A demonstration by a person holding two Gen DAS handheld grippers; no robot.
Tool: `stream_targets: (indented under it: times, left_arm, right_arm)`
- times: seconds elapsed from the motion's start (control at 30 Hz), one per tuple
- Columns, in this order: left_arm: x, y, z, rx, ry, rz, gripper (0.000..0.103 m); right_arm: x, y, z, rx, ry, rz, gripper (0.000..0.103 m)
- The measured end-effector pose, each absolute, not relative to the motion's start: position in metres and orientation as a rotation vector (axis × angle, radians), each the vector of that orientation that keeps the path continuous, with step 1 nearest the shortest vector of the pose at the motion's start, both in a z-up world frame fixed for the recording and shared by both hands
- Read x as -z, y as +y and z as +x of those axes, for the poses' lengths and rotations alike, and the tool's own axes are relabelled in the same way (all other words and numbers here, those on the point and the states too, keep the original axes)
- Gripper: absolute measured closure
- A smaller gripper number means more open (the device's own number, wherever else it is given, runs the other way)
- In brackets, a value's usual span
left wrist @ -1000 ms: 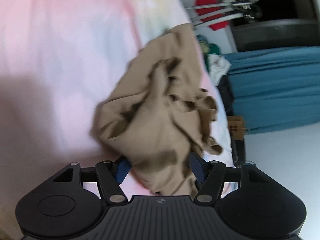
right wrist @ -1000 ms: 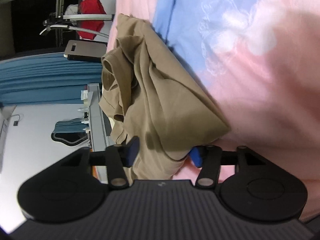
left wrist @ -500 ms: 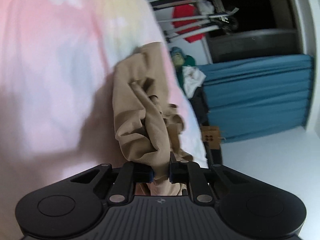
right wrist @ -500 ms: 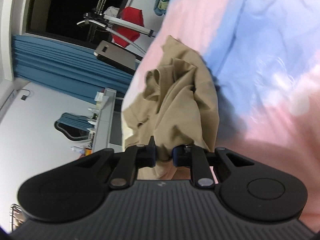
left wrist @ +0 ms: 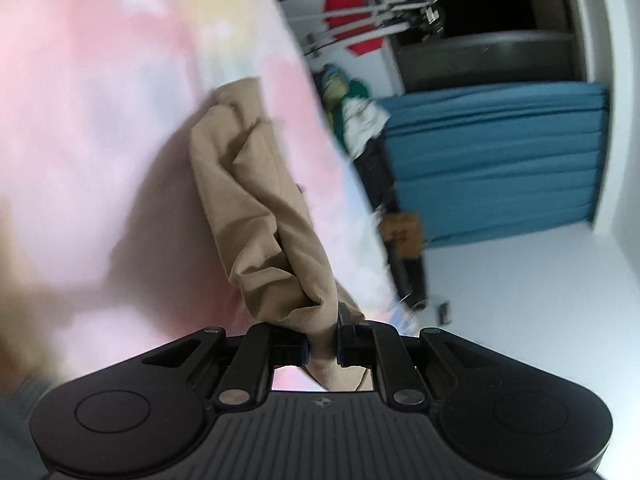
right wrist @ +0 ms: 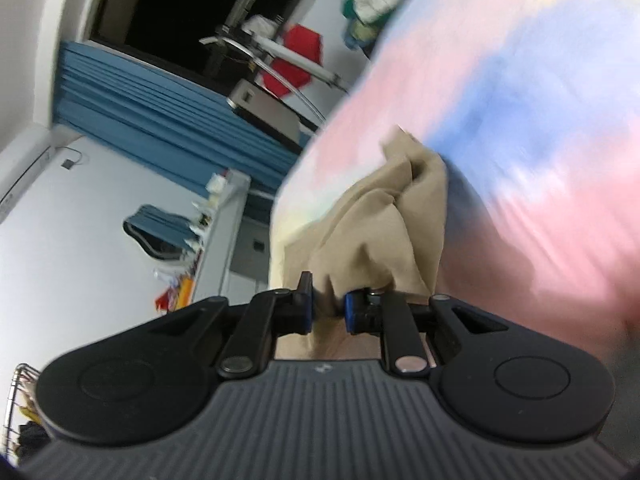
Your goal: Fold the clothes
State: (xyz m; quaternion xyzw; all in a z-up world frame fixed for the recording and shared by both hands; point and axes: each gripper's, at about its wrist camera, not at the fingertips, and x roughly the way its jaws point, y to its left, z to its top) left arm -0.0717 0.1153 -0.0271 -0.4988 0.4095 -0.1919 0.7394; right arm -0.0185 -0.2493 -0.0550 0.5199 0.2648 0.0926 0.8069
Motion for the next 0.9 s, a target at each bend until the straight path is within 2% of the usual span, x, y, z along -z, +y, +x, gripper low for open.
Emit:
stream_targets:
  times: [0.17, 0.4, 0.67, 0.9]
  left_arm:
    - [0.04, 0.118, -0.092, 0.387, 0.956, -1.139, 0.091]
    - [0.024, 0.123, -0.027, 0.337, 0.927, -1.234, 0.09]
    - [0.041, 0.113, 0.095, 0.223, 0.963, -1.249, 0.089]
    - [0.097, 0.109, 0.174, 0.187, 1.028, -1.211, 0.088]
  right_arm:
    - [0.059, -0.247, -0.037, -0.188, 0.593, 1.127, 0.085]
    - [0.066, -0.245, -0.062, -0.173, 0.63, 1.147, 0.085]
    - [0.087, -0.25, 0.053, -0.086, 0.683, 1.263, 0.084]
    - [0.143, -0.258, 0.138, -0.009, 0.801, 1.33, 0.084]
